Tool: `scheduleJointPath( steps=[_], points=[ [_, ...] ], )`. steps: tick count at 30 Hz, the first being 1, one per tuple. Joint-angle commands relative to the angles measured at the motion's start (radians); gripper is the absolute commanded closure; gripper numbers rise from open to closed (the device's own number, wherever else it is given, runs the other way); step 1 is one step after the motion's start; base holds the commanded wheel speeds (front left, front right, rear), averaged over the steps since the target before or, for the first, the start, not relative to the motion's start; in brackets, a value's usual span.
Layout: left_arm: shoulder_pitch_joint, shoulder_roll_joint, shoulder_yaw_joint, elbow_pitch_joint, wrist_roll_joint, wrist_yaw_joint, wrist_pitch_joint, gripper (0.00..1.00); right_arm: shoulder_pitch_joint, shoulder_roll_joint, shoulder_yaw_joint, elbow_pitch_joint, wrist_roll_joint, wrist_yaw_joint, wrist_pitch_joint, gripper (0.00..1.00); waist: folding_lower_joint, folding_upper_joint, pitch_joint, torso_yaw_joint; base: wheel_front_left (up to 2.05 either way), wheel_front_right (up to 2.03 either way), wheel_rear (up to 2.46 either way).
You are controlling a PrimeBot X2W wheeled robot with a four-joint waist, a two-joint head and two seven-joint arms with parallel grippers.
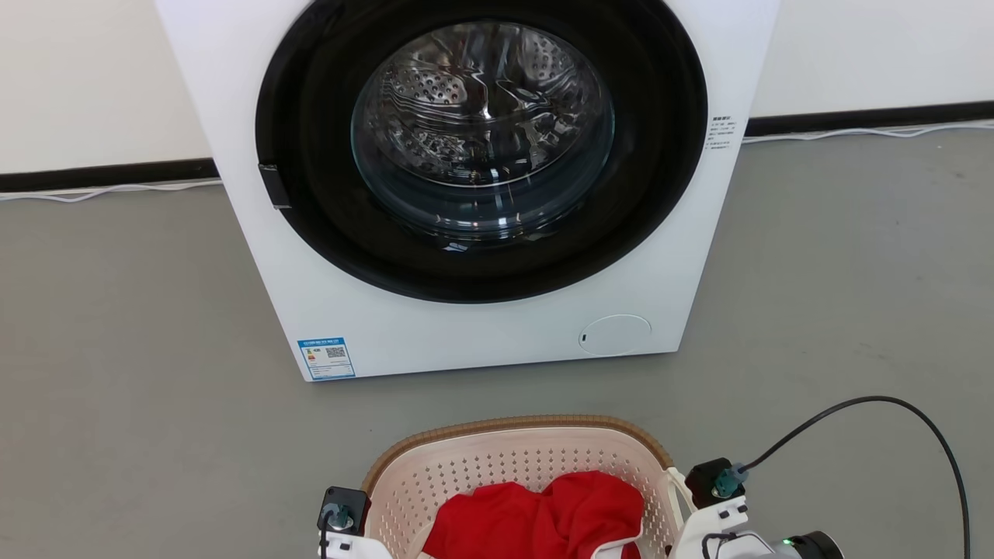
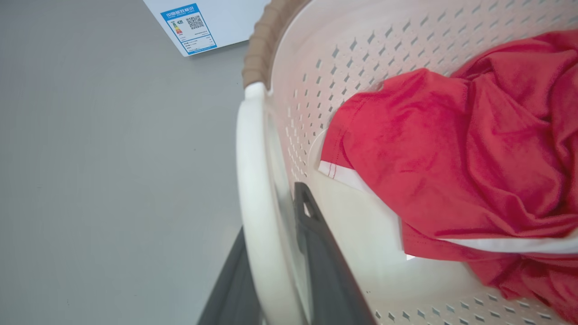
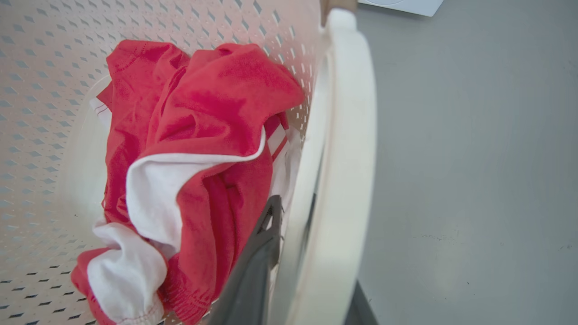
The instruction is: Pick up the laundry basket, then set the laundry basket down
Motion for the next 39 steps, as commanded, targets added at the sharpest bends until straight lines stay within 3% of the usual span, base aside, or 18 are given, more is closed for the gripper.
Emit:
scheduleJointPath(
  steps=[1, 26, 39],
  points=[
    [-0.044, 0.008, 0.009, -0.012, -0.002, 0.004, -0.019, 1.0, -0.021, 0.027, 0.018, -0.029, -0.001, 0.018, -0.021, 1.0, 0.0001, 0.0, 0.003, -0.003, 0.0, 0.0, 0.0],
    [-0.093, 0.008, -0.06, 0.0, -0.055, 0.01, -0.039, 1.0, -0.063, 0.027, 0.049, -0.02, 0.032, 0.018, -0.062, 1.0, 0.0001, 0.0, 0.073, -0.01, 0.0, 0.0, 0.0],
    [-0.253, 0.025, -0.062, 0.021, -0.045, 0.018, -0.107, 1.0, -0.193, 0.027, 0.055, -0.05, 0.022, 0.018, -0.158, 1.0, 0.0001, 0.0, 0.273, -0.03, 0.0, 0.0, 0.0]
  ],
)
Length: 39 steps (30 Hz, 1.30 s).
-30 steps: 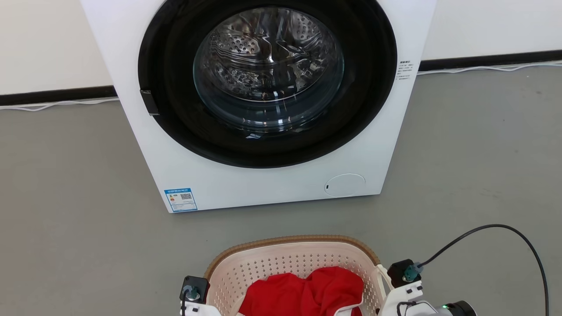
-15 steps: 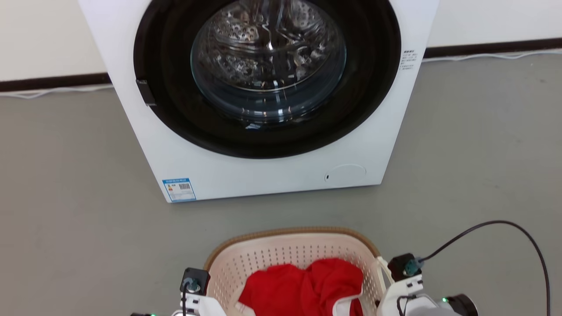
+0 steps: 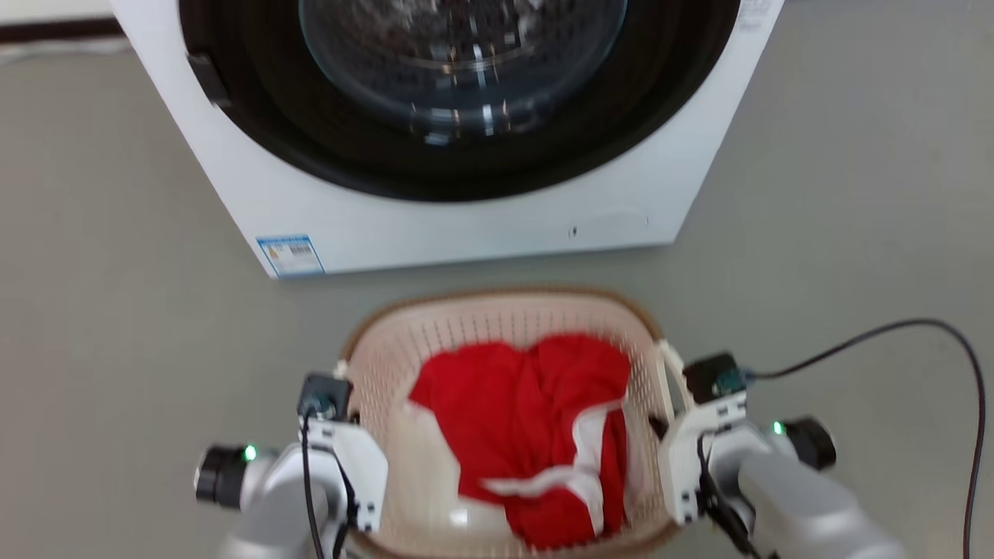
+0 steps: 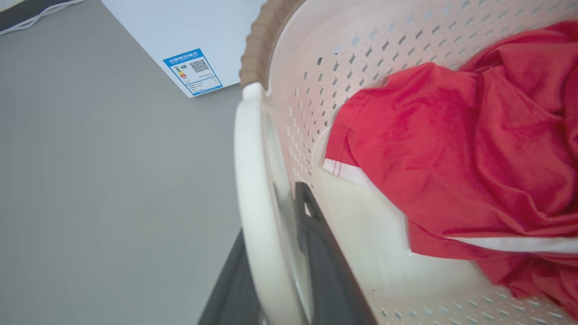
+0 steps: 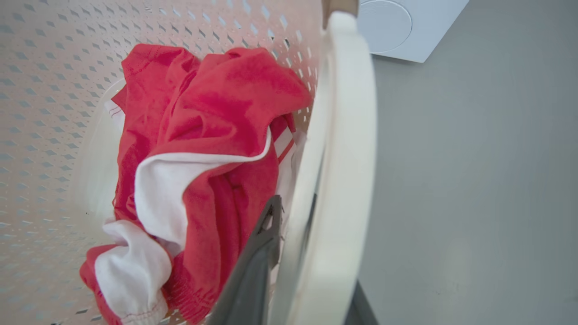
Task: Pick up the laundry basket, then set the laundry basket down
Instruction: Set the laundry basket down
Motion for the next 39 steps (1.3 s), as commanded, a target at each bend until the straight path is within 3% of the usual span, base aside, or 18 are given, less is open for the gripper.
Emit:
scheduleJointPath(
  steps=[1, 11, 23, 39],
  points=[
    [-0.054, 0.007, 0.014, -0.011, 0.008, 0.002, -0.018, 1.0, -0.027, 0.032, 0.018, -0.041, -0.012, 0.018, -0.031, 1.0, 0.0, 0.0, 0.056, -0.009, 0.0, 0.0, 0.0],
    [-0.216, 0.029, 0.039, -0.021, 0.027, 0.011, -0.047, 1.0, -0.189, 0.032, -0.003, 0.012, -0.051, 0.018, -0.143, 1.0, 0.0, 0.0, 0.293, -0.002, 0.0, 0.0, 0.0],
    [-0.384, 0.064, 0.111, -0.138, 0.123, 0.062, -0.048, 1.0, -0.391, 0.032, -0.059, 0.076, -0.125, 0.018, -0.238, 1.0, 0.0, 0.0, 0.581, 0.029, 0.0, 0.0, 0.0],
    [-0.465, 0.088, 0.238, -0.25, 0.275, 0.114, -0.048, 1.0, -0.478, 0.032, -0.205, 0.093, -0.264, 0.018, -0.271, 1.0, 0.0, 0.0, 0.728, 0.042, 0.0, 0.0, 0.0]
  ],
)
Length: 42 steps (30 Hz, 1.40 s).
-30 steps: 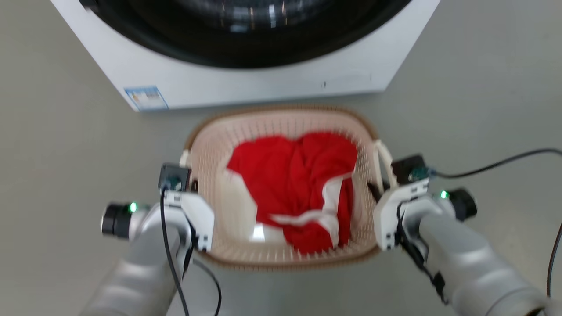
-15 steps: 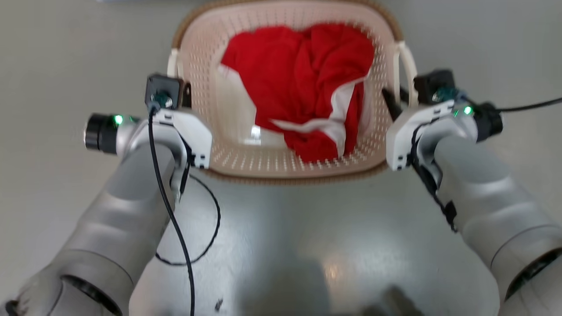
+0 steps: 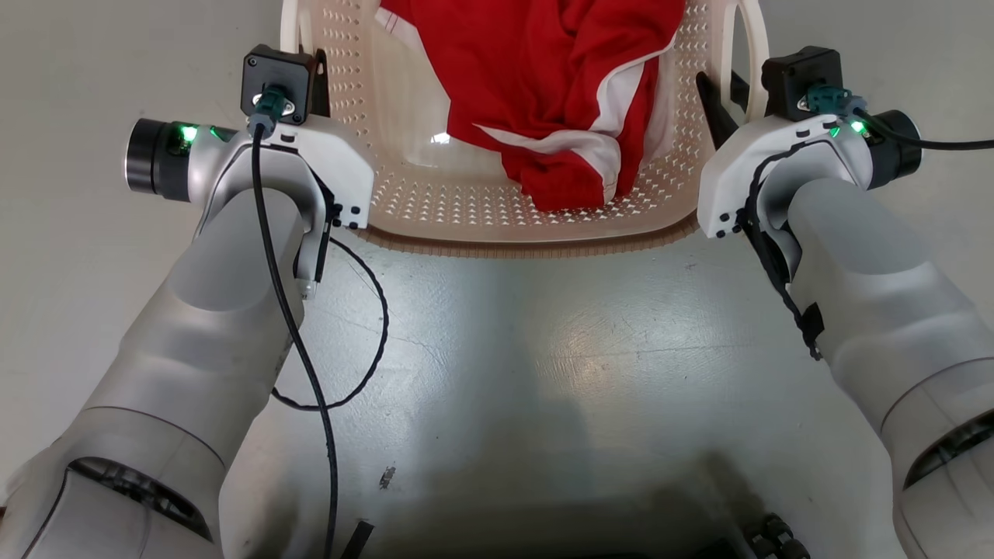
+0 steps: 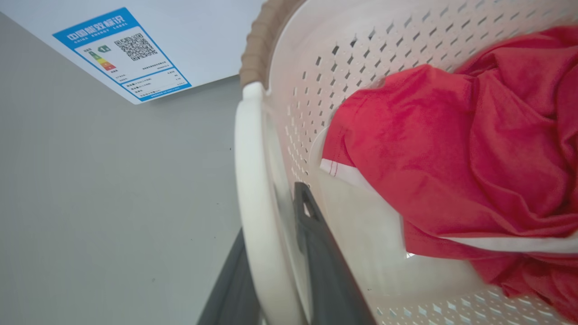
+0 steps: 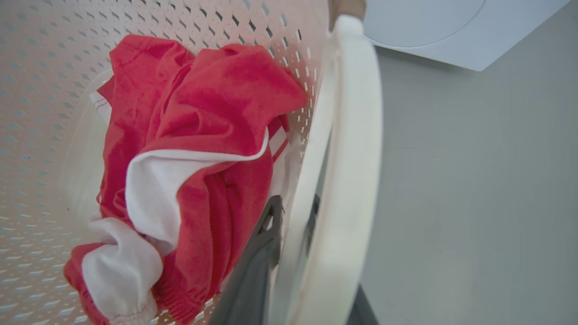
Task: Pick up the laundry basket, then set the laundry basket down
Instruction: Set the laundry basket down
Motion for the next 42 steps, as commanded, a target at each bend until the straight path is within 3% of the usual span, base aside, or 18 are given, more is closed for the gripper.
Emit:
scheduleJointPath(
  steps=[1, 9, 20, 25, 29, 34, 35, 36, 37, 38, 39, 42],
  points=[
    [-0.018, 0.012, 0.018, -0.029, 0.03, 0.002, -0.005, 1.0, 0.025, 0.038, 0.007, -0.021, -0.033, 0.018, -0.022, 1.0, 0.0, 0.0, 0.006, 0.0, 0.0, 0.0, 0.0],
    [-0.001, -0.002, 0.091, -0.049, 0.094, 0.005, -0.005, 1.0, 0.008, 0.038, -0.083, -0.021, -0.125, 0.018, -0.023, 1.0, 0.0, 0.0, 0.021, 0.01, 0.0, 0.0, 0.0],
    [0.0, -0.034, 0.147, -0.008, 0.155, -0.031, -0.005, 1.0, 0.02, 0.038, -0.209, -0.021, -0.26, 0.018, -0.023, 1.0, 0.0, 0.0, 0.031, 0.024, 0.0, 0.0, 0.0],
    [-0.007, -0.05, 0.152, 0.014, 0.187, -0.005, -0.005, 1.0, 0.033, 0.038, -0.251, -0.027, -0.302, 0.018, -0.023, 1.0, 0.0, 0.0, 0.038, 0.024, 0.0, 0.0, 0.0],
    [-0.011, -0.038, 0.179, -0.001, 0.189, -0.052, -0.005, 1.0, 0.042, 0.038, -0.276, -0.04, -0.324, 0.018, -0.023, 1.0, 0.0, 0.0, 0.048, 0.019, 0.0, 0.0, 0.0],
    [-0.01, -0.038, 0.203, 0.0, 0.219, -0.059, -0.005, 1.0, 0.052, 0.038, -0.316, -0.045, -0.349, 0.018, -0.023, 1.0, 0.0, 0.0, 0.052, 0.015, 0.0, 0.0, 0.0],
    [-0.01, -0.039, 0.208, 0.002, 0.223, -0.057, -0.005, 1.0, 0.053, 0.038, -0.325, -0.043, -0.35, 0.018, -0.023, 0.77, 0.0, 0.0, 0.052, 0.015, 0.0, 0.0, 0.0],
    [-0.01, -0.039, 0.208, 0.002, 0.223, -0.057, -0.005, 1.0, 0.053, 0.038, -0.325, -0.043, -0.35, 0.018, -0.023, 0.77, 0.0, 0.0, 0.052, 0.015, 0.0, 0.0, 0.0],
    [-0.009, -0.039, 0.218, 0.002, 0.222, -0.05, -0.005, 0.87, 0.051, 0.038, -0.334, -0.043, -0.358, 0.018, -0.023, 0.26, 0.0, 0.0, 0.053, 0.014, 0.0, 0.0, 0.0],
    [-0.008, -0.04, 0.227, 0.003, 0.222, -0.043, -0.005, 0.51, 0.047, 0.038, -0.347, -0.042, -0.366, 0.018, -0.023, 0.0, 0.0, 0.0, 0.054, 0.013, 0.0, 0.0, 0.0],
    [-0.007, -0.041, 0.235, 0.01, 0.223, -0.034, -0.005, 0.0, 0.042, 0.038, -0.363, -0.05, -0.381, 0.018, -0.023, 0.0, 0.0, 0.0, 0.055, 0.012, 0.0, 0.0, 0.0],
    [-0.008, -0.05, 0.249, 0.05, 0.221, -0.017, -0.005, 0.0, 0.048, 0.038, -0.422, -0.091, -0.436, 0.018, -0.023, 0.0, 0.0, 0.0, 0.055, 0.011, 0.0, 0.0, 0.0]
  ],
)
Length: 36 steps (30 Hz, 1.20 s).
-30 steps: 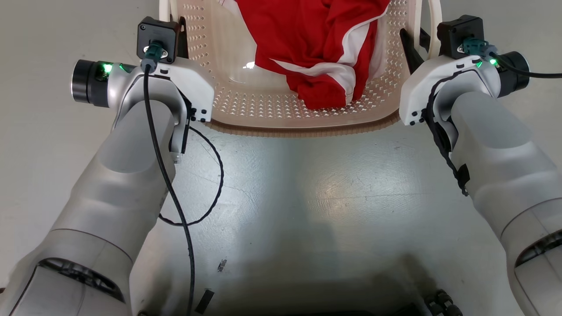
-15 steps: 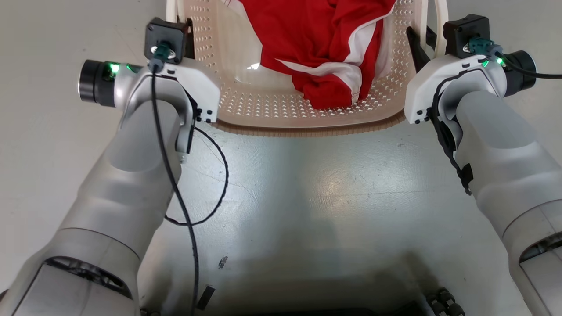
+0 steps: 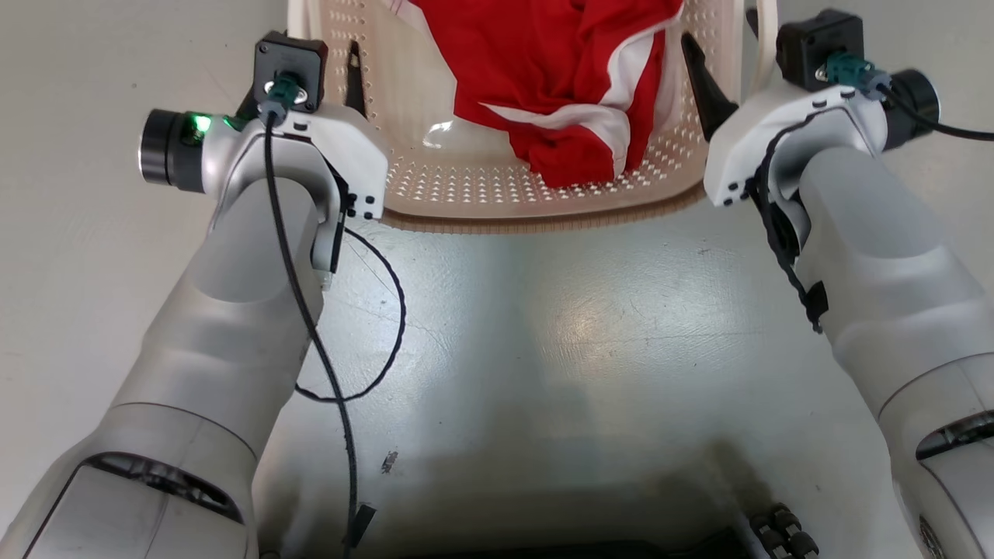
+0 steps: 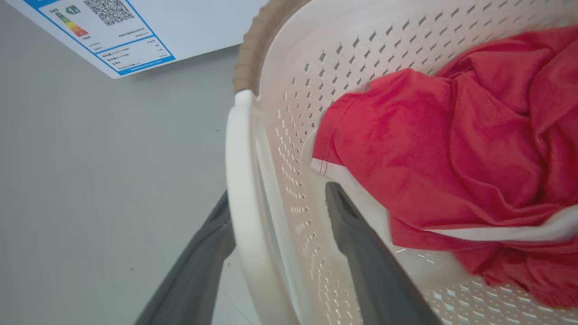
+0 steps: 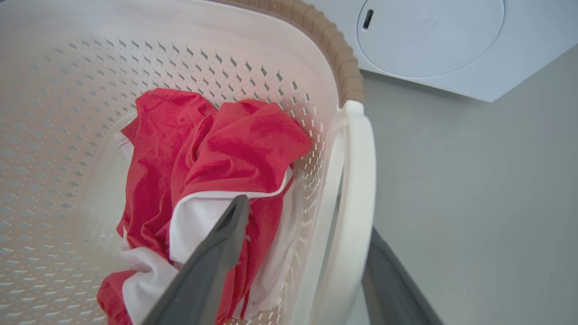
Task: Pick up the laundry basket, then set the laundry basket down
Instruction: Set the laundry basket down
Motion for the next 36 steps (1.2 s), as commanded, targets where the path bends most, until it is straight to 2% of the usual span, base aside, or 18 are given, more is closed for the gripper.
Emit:
scheduleJointPath(
  steps=[1, 6, 9, 29, 36],
  points=[
    [0.0, 0.023, 0.019, -0.007, 0.007, 0.013, -0.004, 0.0, 0.048, 0.026, -0.004, -0.025, -0.02, 0.006, -0.012, 0.0, 0.0, 0.0, 0.0, 0.001, 0.0, 0.0, 0.0],
    [-0.001, 0.014, 0.035, -0.014, 0.017, 0.03, -0.004, 0.0, 0.093, 0.026, -0.094, -0.113, -0.097, 0.006, -0.012, 0.0, 0.0, 0.0, -0.006, 0.007, 0.0, 0.0, 0.0],
    [0.006, 0.014, 0.039, -0.023, 0.031, 0.03, -0.004, 0.0, 0.122, 0.026, -0.109, -0.14, -0.1, 0.006, -0.012, 0.0, 0.0, 0.0, -0.022, 0.006, 0.0, 0.0, 0.0],
    [0.058, 0.03, 0.1, -0.043, 0.075, 0.018, -0.004, 0.0, 0.202, 0.026, -0.052, -0.15, -0.005, 0.006, -0.012, 0.0, 0.0, 0.0, -0.136, -0.028, 0.0, 0.0, 0.0],
    [0.129, 0.027, 0.155, -0.106, 0.062, -0.015, -0.004, 0.0, 0.246, 0.026, -0.047, -0.176, 0.012, 0.006, -0.012, 0.0, 0.0, 0.0, -0.229, -0.03, 0.0, 0.0, 0.0]
  ],
)
